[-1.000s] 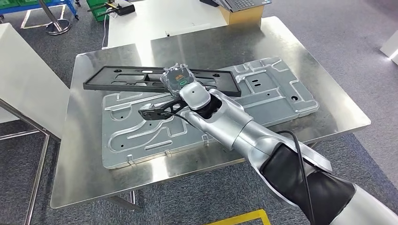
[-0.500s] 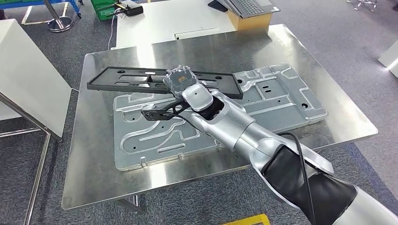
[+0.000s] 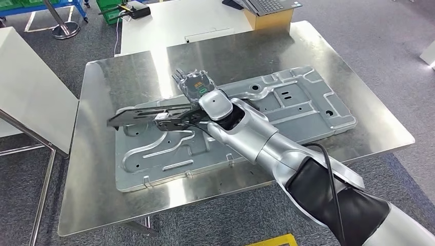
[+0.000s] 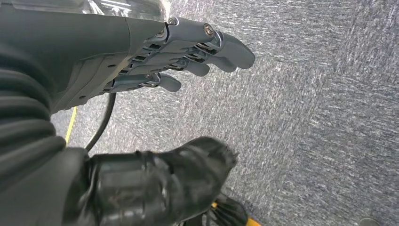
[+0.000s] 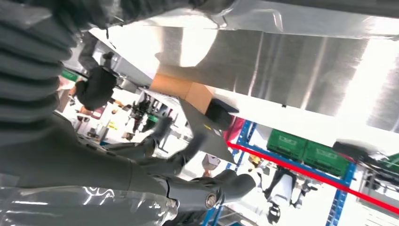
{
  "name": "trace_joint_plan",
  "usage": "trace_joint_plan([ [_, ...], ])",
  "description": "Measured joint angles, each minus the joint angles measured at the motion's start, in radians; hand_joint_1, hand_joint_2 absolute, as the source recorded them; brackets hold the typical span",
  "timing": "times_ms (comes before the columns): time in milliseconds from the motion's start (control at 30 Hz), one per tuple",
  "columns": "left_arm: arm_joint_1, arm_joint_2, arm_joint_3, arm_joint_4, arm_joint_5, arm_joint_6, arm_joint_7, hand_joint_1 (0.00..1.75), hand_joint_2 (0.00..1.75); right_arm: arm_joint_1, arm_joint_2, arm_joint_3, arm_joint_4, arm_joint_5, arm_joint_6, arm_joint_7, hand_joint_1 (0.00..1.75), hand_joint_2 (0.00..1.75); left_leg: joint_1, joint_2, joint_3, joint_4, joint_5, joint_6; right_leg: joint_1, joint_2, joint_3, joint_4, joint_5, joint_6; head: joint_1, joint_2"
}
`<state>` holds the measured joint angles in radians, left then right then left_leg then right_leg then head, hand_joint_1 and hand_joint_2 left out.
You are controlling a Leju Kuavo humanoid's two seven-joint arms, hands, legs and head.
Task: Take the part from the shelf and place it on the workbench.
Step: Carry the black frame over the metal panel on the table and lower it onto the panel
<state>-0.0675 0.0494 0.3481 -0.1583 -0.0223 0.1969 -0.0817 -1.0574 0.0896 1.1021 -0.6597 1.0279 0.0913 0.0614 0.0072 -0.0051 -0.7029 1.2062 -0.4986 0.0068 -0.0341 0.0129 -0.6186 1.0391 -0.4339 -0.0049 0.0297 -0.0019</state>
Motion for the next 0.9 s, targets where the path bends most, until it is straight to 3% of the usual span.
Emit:
trace_joint_plan([
  [33, -0.001, 0.001, 0.001, 0.0, 0.001, 0.0, 0.001, 0.0, 0.0, -0.001, 0.0, 0.0, 0.0, 0.0, -0.001, 0.0, 0.0, 0.0, -0.003, 0.0, 0.033, -0.075, 0.038, 0.011, -0.001, 0.0, 0.004, -0.004, 0.0, 0.0, 0.0, 0.0],
  [100, -0.002, 0.003, 0.003, 0.0, 0.001, 0.001, 0.001, 0.0, 0.0, -0.004, 0.0, 0.0, 0.0, 0.0, -0.003, 0.0, 0.0, 0.0, -0.011, 0.0, 0.089, -0.188, 0.079, 0.031, -0.002, 0.001, 0.01, -0.015, 0.003, 0.006, 0.0, 0.0],
  [200, -0.002, 0.008, 0.006, 0.0, 0.002, 0.0, -0.004, 0.0, 0.0, -0.007, -0.002, 0.0, -0.001, -0.001, -0.006, 0.0, 0.0, 0.0, -0.02, 0.0, 0.111, -0.23, 0.084, 0.045, -0.006, 0.002, 0.013, -0.033, 0.012, 0.021, 0.0, 0.0],
  [267, -0.002, 0.008, 0.008, 0.0, 0.003, -0.006, -0.01, 0.0, 0.0, -0.01, -0.007, 0.0, -0.002, -0.002, -0.008, 0.0, 0.0, 0.0, -0.016, 0.004, 0.133, -0.27, 0.097, 0.048, -0.001, -0.001, 0.015, -0.029, 0.003, 0.028, 0.002, 0.0],
  [300, -0.002, 0.005, 0.008, 0.0, 0.004, -0.011, -0.015, 0.0, 0.0, -0.014, -0.01, 0.0, -0.002, -0.002, -0.008, 0.001, 0.0, 0.0, -0.014, 0.007, 0.145, -0.288, 0.103, 0.05, 0.002, -0.002, 0.003, 0.001, -0.016, 0.029, 0.005, 0.0],
  [367, -0.003, 0.0, 0.008, 0.0, 0.004, -0.02, -0.023, 0.0, 0.0, -0.021, -0.016, 0.0, -0.003, -0.002, -0.007, 0.002, 0.0, 0.0, -0.013, 0.009, 0.153, -0.299, 0.106, 0.051, 0.007, -0.004, -0.054, 0.124, -0.076, 0.027, 0.009, 0.0],
  [433, -0.002, -0.004, 0.008, 0.0, 0.004, -0.025, -0.027, 0.0, 0.0, -0.02, -0.021, 0.0, -0.003, -0.002, -0.004, 0.002, 0.0, 0.0, -0.015, 0.008, 0.15, -0.286, 0.099, 0.052, 0.009, -0.004, -0.11, 0.231, -0.109, 0.03, 0.01, 0.0],
  [467, -0.002, -0.007, 0.008, 0.0, 0.003, -0.026, -0.027, 0.0, 0.0, -0.018, -0.023, 0.0, -0.003, -0.002, -0.002, 0.002, 0.0, 0.0, -0.015, 0.007, 0.146, -0.277, 0.094, 0.051, 0.009, -0.005, -0.116, 0.238, -0.1, 0.033, 0.01, 0.0],
  [500, -0.002, -0.009, 0.008, 0.0, 0.003, -0.028, -0.027, 0.0, 0.0, -0.018, -0.025, 0.0, -0.003, -0.002, 0.0, 0.003, 0.0, 0.0, -0.014, 0.005, 0.143, -0.266, 0.09, 0.049, 0.008, -0.005, -0.101, 0.205, -0.073, 0.034, 0.011, 0.0],
  [533, -0.001, -0.011, 0.008, 0.0, 0.004, -0.028, -0.026, 0.0, 0.0, -0.018, -0.027, 0.0, -0.004, -0.002, 0.002, 0.004, 0.0, 0.0, -0.013, 0.003, 0.141, -0.254, 0.084, 0.045, 0.007, -0.006, -0.07, 0.144, -0.038, 0.036, 0.012, 0.0],
  [600, -0.001, -0.012, 0.008, 0.0, 0.004, -0.028, -0.022, 0.0, 0.0, -0.02, -0.03, 0.0, -0.004, -0.002, 0.004, 0.005, 0.0, 0.0, -0.016, -0.001, 0.128, -0.227, 0.073, 0.033, 0.004, -0.005, -0.016, 0.033, 0.006, 0.035, 0.013, 0.0],
  [633, -0.001, -0.012, 0.008, 0.0, 0.004, -0.028, -0.019, 0.0, 0.0, -0.019, -0.031, 0.0, -0.006, -0.002, 0.006, 0.006, 0.0, 0.0, -0.018, -0.002, 0.118, -0.215, 0.071, 0.029, 0.004, -0.005, -0.006, 0.007, 0.013, 0.032, 0.012, 0.0],
  [733, 0.002, -0.012, 0.009, 0.0, 0.004, -0.025, -0.015, 0.0, 0.0, -0.009, -0.035, 0.0, -0.009, -0.001, 0.007, 0.007, 0.0, 0.0, -0.019, -0.004, 0.096, -0.198, 0.071, 0.023, 0.004, -0.002, -0.02, 0.008, 0.017, 0.02, 0.011, 0.0],
  [800, 0.005, -0.012, 0.009, 0.0, 0.004, -0.024, -0.013, 0.0, 0.0, -0.005, -0.039, 0.0, -0.01, 0.0, 0.006, 0.009, 0.0, 0.0, -0.015, -0.002, 0.078, -0.164, 0.037, 0.013, 0.0, -0.003, -0.031, 0.011, 0.023, 0.008, 0.007, 0.0],
  [900, 0.002, -0.013, 0.009, 0.0, 0.004, -0.021, -0.011, 0.0, 0.0, -0.004, -0.04, 0.0, -0.011, 0.0, 0.007, 0.01, 0.0, 0.0, -0.007, 0.001, 0.02, 0.006, -0.074, -0.006, -0.001, -0.004, -0.045, 0.008, 0.037, -0.005, 0.002, 0.0],
])
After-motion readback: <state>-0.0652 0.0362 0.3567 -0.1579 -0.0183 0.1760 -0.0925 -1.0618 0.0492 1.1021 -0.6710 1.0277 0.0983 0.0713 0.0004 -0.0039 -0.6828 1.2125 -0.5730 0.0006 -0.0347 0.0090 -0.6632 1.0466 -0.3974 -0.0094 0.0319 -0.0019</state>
